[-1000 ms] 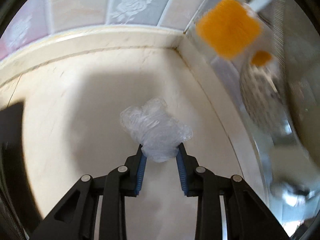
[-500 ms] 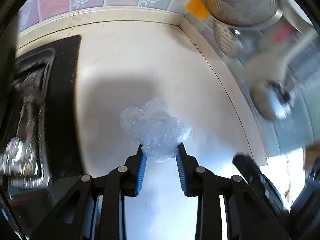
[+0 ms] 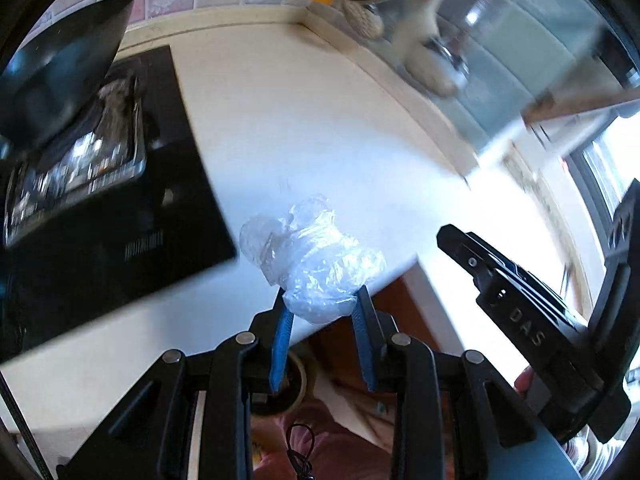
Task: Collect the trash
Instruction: 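Carry the plastic bag down to the trash bin and open the left tool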
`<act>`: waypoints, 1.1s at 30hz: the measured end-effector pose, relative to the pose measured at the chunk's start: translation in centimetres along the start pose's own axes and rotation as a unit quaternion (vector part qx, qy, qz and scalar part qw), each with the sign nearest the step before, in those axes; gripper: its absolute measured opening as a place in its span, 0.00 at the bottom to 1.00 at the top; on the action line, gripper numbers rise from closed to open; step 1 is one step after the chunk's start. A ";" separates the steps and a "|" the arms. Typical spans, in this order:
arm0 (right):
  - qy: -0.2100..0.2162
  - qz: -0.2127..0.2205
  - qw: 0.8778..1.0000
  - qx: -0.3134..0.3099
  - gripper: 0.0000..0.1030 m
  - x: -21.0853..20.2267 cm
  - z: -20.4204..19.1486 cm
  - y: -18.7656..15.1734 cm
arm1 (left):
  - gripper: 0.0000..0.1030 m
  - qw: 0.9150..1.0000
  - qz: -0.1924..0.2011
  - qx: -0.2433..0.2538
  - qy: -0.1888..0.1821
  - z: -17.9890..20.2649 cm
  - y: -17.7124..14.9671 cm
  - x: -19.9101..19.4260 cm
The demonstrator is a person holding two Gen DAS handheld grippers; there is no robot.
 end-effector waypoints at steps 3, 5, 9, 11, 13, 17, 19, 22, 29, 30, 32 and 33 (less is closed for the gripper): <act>-0.003 -0.012 1.000 0.005 0.29 -0.7 0.0 -4.1 | 0.27 1.000 -0.007 0.013 -0.005 0.0 -5.2 -1.2; -0.003 -0.021 1.000 0.004 0.29 -0.9 -0.1 -6.5 | 0.27 1.000 -0.015 0.016 -0.009 0.0 -7.8 -1.1; -0.001 -0.056 0.998 -0.006 0.29 -0.6 -0.4 -11.3 | 0.27 0.999 -0.034 0.016 -0.020 -0.4 -11.9 -0.3; -0.001 -0.075 0.997 -0.013 0.29 -0.3 -0.5 -13.2 | 0.27 0.999 -0.042 0.019 -0.020 -0.6 -13.5 0.1; 0.003 -0.093 0.995 -0.019 0.29 0.2 -0.6 -14.9 | 0.27 0.998 -0.048 0.022 -0.020 -1.0 -14.9 0.9; 0.018 -0.146 0.989 -0.018 0.29 2.9 0.0 -18.0 | 0.27 0.997 -0.073 0.009 -0.035 -1.7 -17.3 3.8; 0.018 -0.174 0.984 -0.014 0.29 5.1 0.8 -19.6 | 0.27 0.995 -0.086 0.003 -0.044 -2.2 -18.4 5.6; 0.023 -0.207 0.978 -0.013 0.29 8.7 2.1 -21.9 | 0.28 0.993 -0.105 0.005 -0.046 -3.0 -20.1 9.5; -0.002 -0.262 0.965 -0.024 0.29 20.7 6.3 -27.6 | 0.28 0.989 -0.148 0.011 -0.027 -5.7 -23.6 23.0; -0.005 -0.266 0.964 -0.026 0.29 22.2 6.8 -28.2 | 0.28 0.987 -0.157 0.011 -0.020 -6.2 -24.0 25.3; -0.022 -0.274 0.961 -0.034 0.29 25.0 8.0 -29.7 | 0.28 0.984 -0.175 0.007 -0.014 -7.2 -24.9 29.1; -0.024 -0.280 0.959 -0.033 0.29 26.7 8.7 -30.6 | 0.29 0.982 -0.186 0.006 -0.013 -7.6 -25.3 31.2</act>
Point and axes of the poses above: each gripper's, at about its wrist camera, not at the fingertips, and x roughly the way its jaws point, z to its right, y to its top, the point moved 6 cm from there along x, roughly the way its jaws point, and after that the axes turned 10 degrees about -z, right-handed, at the moved point
